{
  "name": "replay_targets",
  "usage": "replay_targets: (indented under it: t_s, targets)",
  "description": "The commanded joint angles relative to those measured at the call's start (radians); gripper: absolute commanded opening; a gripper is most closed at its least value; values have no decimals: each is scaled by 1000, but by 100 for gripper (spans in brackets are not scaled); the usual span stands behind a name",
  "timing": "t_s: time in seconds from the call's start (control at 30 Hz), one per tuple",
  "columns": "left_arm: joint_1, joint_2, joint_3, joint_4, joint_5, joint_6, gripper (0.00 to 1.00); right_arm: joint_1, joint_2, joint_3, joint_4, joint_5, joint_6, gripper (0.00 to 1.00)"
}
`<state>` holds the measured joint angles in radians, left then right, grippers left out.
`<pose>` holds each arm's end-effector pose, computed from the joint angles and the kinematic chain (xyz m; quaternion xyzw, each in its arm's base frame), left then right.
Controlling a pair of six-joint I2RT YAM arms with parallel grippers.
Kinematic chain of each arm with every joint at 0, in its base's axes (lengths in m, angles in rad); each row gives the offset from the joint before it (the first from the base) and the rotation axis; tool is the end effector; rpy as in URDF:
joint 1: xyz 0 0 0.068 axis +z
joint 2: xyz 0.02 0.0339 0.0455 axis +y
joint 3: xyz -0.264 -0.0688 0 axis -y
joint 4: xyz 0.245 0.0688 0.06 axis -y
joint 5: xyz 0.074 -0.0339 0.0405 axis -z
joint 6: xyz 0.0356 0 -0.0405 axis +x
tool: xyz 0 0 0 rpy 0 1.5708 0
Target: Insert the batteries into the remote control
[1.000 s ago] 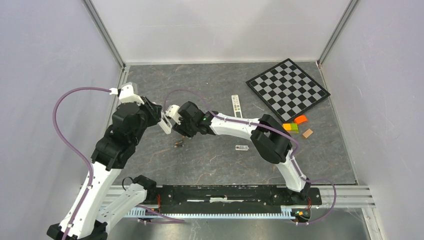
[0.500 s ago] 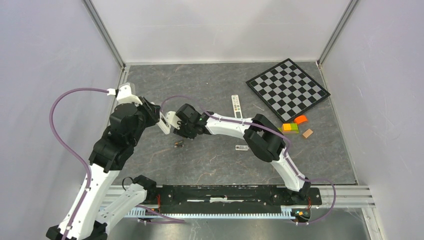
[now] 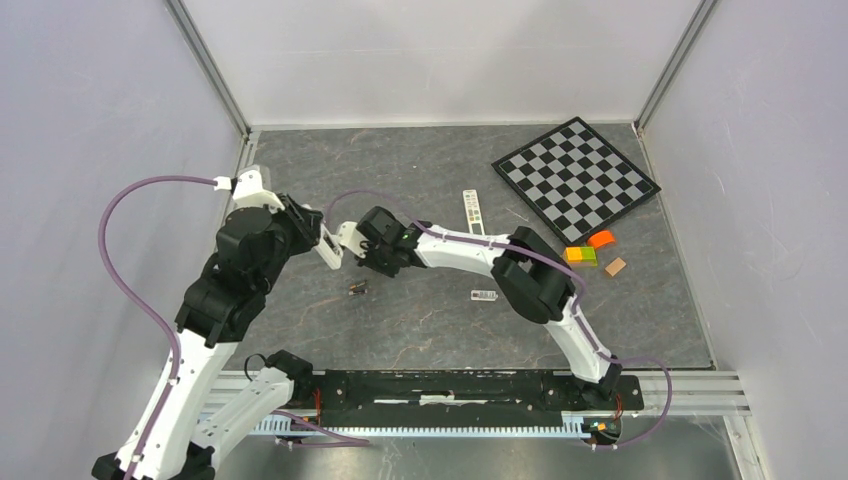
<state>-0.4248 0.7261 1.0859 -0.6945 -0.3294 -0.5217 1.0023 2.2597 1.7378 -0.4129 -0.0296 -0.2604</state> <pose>0.1255 -0.0441 0.3958 -0.1338 0.7984 -0.1416 0.5697 0.2657 0.4179 0.1590 -0.5643 0.7639 0.1264 0.2863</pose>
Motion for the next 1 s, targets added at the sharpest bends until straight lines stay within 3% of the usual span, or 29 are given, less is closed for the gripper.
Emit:
replay_targets:
  t_s: [0.0, 0.23, 0.43, 0.6, 0.97]
  targets:
    - [4, 3, 12, 76, 140, 62, 2, -33, -150, -133, -58, 46, 95, 8]
    - [4, 5, -107, 312, 488, 87, 2, -65, -404, -493, -13, 109, 232, 9]
    - [3, 49, -205, 605, 859, 12, 2, -88, -518, -665, -24, 210, 384, 10]
    - [3, 85, -243, 712, 930, -15, 2, -91, -524, -703, -22, 247, 489, 11]
    - [3, 110, -345, 924, 1107, -26, 2, -91, -498, -690, -16, 240, 491, 29]
